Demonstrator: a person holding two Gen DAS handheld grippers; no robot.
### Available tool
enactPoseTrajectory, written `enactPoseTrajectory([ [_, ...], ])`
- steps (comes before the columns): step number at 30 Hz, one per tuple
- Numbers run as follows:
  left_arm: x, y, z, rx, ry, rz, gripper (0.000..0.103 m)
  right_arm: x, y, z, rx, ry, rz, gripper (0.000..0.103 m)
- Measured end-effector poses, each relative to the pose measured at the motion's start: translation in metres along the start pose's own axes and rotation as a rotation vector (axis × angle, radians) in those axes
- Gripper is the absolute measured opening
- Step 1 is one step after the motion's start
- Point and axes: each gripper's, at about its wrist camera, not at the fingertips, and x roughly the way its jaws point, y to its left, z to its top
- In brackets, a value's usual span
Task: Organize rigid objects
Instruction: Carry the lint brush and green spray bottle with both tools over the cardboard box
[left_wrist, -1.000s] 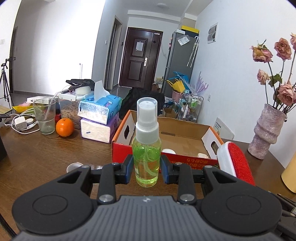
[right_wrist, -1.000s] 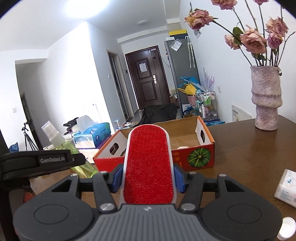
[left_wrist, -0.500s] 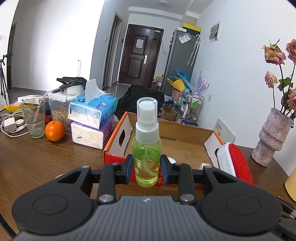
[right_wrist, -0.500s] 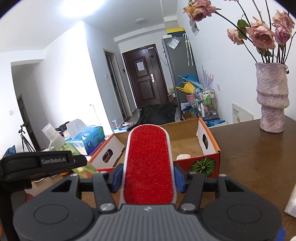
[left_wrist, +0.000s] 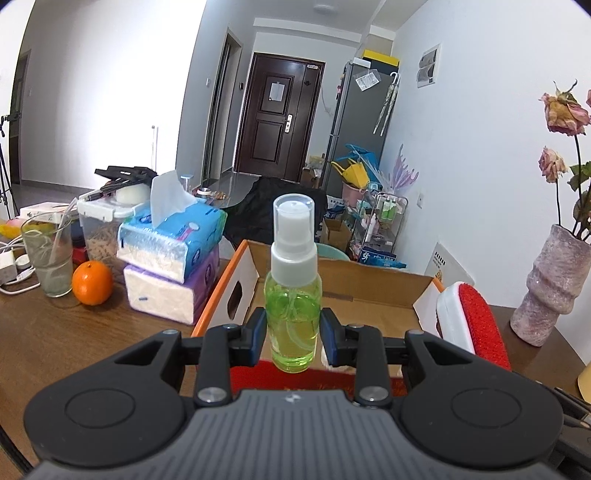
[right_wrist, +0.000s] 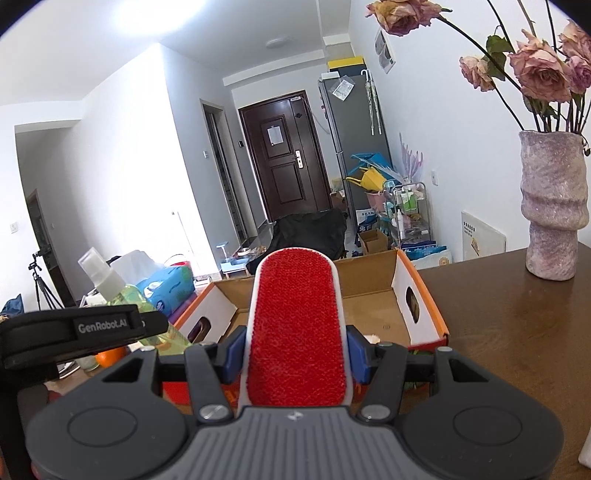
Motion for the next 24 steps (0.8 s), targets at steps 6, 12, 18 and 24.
enactPoseTrajectory([
  [6,0.018,-0.002,0.010,-0.001,-0.006,0.005,0.032,0.016,-0.002,0.009,-0.003,-0.007,-0.020,0.054],
  [12,0.036,-0.005,0.017,0.001,-0.002,0.009,0.032,0.036,-0.007,0.020,0.010,-0.007,-0.036,0.055],
  [18,0.054,-0.008,0.021,0.008,0.003,0.017,0.032,0.058,-0.011,0.032,0.021,-0.004,-0.040,0.055],
  [24,0.072,-0.008,0.027,0.015,0.008,0.028,0.032,0.080,-0.010,0.041,0.019,0.015,-0.051,0.054],
])
